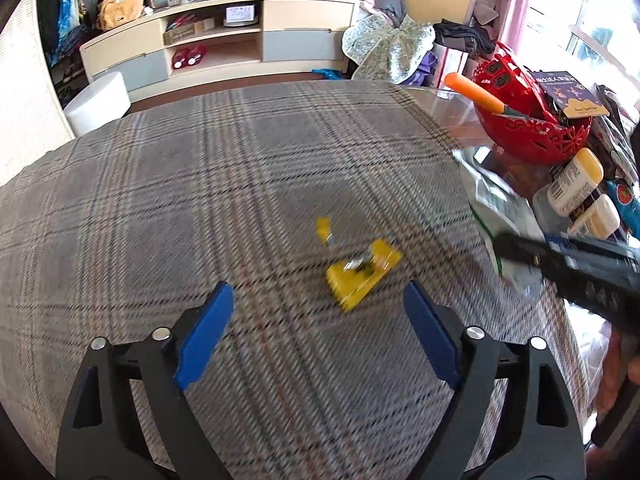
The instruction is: Collect trash
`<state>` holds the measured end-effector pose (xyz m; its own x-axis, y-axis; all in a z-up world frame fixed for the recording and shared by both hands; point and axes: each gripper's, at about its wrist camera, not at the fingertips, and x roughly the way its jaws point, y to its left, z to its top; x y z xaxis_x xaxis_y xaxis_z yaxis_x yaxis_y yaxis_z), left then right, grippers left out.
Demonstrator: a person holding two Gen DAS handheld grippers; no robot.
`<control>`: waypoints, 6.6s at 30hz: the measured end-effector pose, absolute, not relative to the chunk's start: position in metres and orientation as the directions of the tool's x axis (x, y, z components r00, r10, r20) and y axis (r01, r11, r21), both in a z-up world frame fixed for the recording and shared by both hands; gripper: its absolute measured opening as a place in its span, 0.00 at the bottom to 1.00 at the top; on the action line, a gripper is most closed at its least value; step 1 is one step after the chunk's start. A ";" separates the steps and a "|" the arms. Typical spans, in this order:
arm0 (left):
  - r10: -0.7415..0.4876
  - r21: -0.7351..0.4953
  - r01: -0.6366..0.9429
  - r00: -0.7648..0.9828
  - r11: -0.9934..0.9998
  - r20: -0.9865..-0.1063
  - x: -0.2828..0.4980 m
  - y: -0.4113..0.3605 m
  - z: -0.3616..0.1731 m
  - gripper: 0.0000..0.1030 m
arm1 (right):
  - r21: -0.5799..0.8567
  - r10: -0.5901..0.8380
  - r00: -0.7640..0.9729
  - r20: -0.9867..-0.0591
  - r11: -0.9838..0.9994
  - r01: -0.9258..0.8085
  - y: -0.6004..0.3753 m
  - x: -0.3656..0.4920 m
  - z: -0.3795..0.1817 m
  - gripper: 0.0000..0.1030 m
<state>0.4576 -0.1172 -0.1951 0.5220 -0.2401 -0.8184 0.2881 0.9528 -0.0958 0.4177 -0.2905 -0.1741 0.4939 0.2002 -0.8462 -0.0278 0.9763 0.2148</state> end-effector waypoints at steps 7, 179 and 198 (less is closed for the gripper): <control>-0.247 -0.099 0.307 0.493 0.946 -0.834 0.476 -0.139 -0.211 0.50 | 0.231 0.222 0.496 -0.840 0.972 -0.044 -0.295 0.407 -0.175 0.23; -0.118 -0.035 0.114 0.913 0.993 -0.390 -0.023 0.026 -0.003 0.92 | 0.018 -0.068 0.922 -0.381 0.997 0.081 -0.195 -0.037 0.001 0.97; -0.129 -0.041 0.123 0.913 0.992 -0.388 -0.025 0.024 0.002 0.92 | 0.022 -0.064 0.919 -0.390 0.997 0.079 -0.194 -0.037 0.000 0.97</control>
<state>-0.0252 0.0243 0.0018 0.9127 -0.1289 -0.3879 0.1227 0.9916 -0.0411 -0.0366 -0.1940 0.0003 0.9186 -0.0643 -0.3900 0.0792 0.9966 0.0223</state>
